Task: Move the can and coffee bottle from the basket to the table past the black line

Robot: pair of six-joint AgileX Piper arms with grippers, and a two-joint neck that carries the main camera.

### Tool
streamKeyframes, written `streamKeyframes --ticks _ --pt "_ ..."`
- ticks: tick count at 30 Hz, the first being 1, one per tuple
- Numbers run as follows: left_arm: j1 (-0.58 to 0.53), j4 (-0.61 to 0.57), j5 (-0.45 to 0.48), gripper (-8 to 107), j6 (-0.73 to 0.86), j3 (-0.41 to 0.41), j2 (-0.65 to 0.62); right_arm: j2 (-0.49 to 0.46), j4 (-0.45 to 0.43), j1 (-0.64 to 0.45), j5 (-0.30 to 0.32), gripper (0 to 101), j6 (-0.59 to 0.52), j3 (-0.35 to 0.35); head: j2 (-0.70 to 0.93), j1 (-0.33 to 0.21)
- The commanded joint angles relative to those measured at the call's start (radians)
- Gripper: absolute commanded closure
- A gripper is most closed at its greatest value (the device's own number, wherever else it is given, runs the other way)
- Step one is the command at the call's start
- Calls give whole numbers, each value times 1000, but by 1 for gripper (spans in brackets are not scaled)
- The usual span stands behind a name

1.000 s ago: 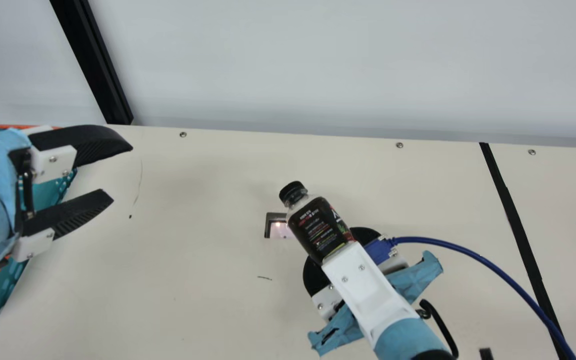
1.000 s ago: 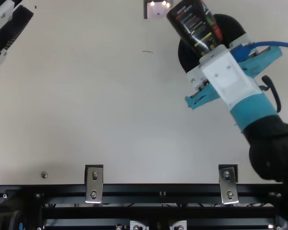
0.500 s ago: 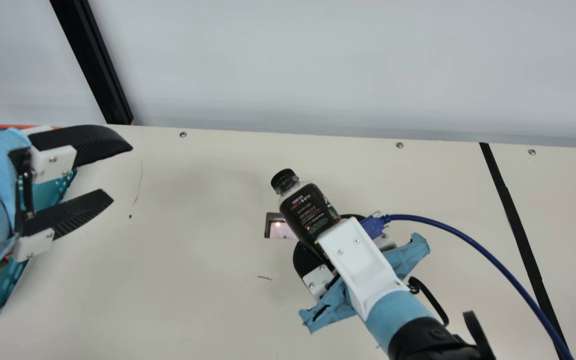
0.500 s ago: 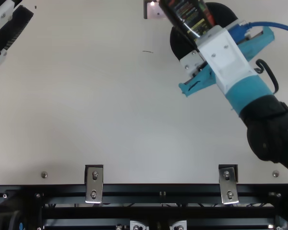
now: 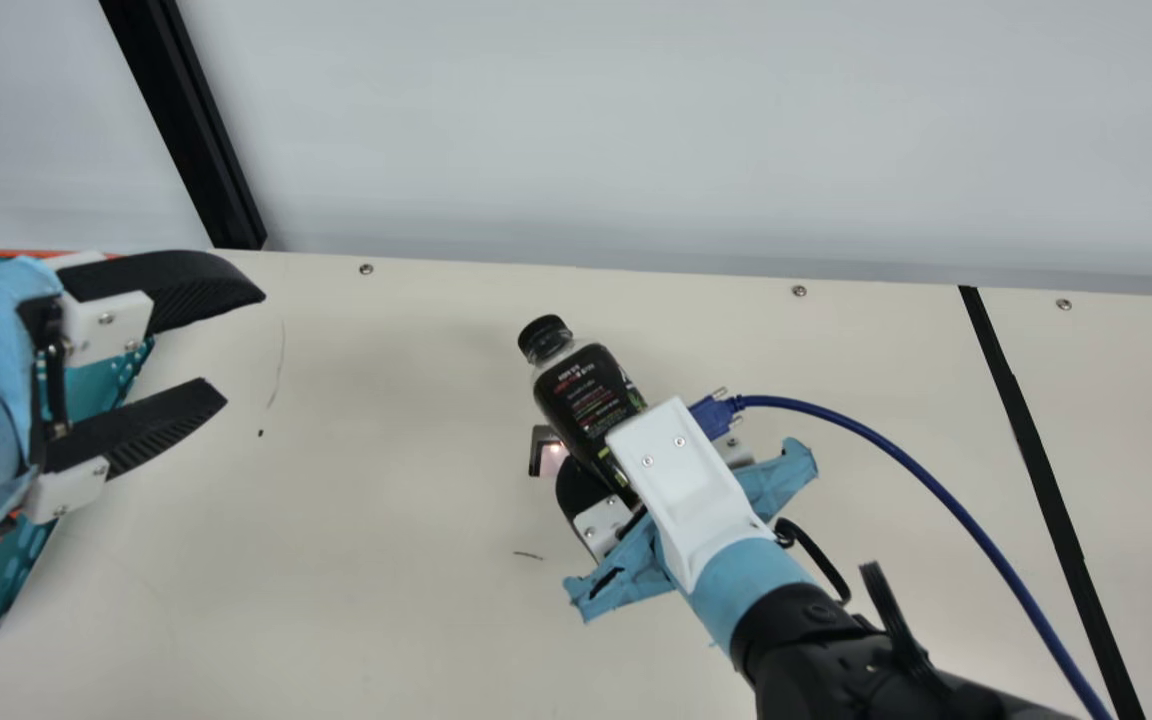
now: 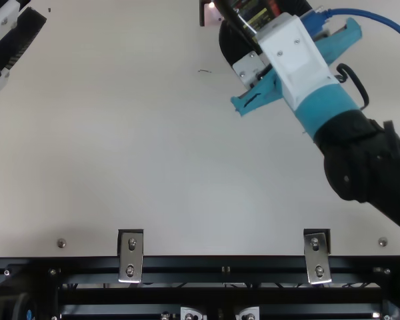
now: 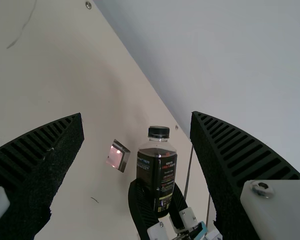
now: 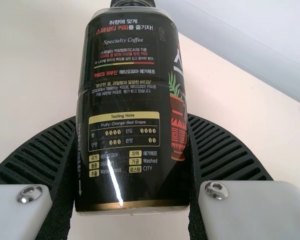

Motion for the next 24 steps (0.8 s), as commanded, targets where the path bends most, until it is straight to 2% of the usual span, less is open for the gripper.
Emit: streamKeyframes --ticks 1,24 --pt "0 0 0 9 0 0 0 9 3 1 1 101 3 -12 7 0" --pt "0 0 0 9 0 0 0 141 28 15 18 101 39 -168 7 0"
